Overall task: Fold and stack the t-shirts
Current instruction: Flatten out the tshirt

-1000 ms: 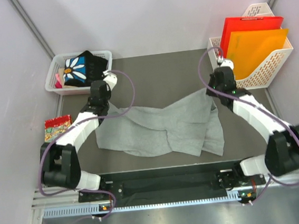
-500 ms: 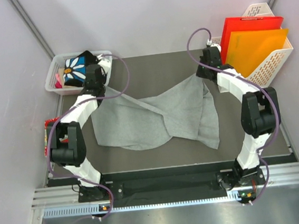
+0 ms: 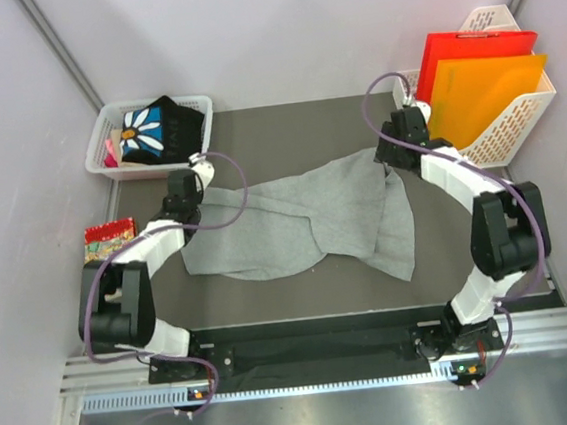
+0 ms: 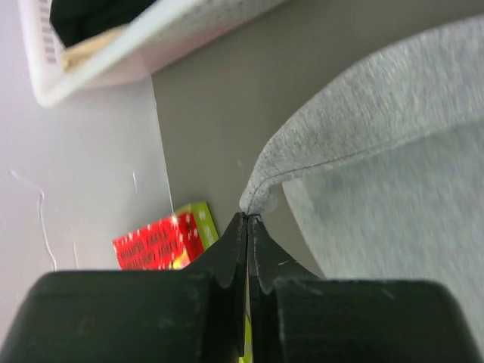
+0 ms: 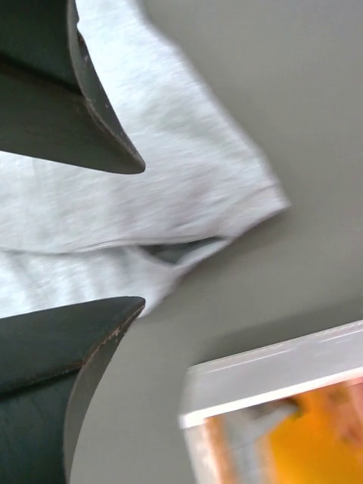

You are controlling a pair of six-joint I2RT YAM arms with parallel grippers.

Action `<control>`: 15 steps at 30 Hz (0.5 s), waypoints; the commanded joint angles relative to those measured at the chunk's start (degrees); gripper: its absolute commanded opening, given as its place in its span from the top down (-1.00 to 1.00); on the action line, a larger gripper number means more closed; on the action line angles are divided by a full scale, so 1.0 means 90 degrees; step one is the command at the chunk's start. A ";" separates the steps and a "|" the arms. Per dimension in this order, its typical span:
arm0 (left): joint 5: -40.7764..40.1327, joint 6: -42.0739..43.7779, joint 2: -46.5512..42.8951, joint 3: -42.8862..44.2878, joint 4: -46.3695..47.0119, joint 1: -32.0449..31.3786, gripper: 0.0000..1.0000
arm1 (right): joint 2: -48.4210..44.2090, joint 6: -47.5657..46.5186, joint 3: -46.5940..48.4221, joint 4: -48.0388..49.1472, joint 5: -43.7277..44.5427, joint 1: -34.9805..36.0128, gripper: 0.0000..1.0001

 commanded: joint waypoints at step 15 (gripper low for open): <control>0.1614 -0.1040 -0.2941 -0.0730 -0.2533 -0.0915 -0.97 | -0.3078 0.0846 -0.3725 0.0358 0.0033 0.1437 -0.18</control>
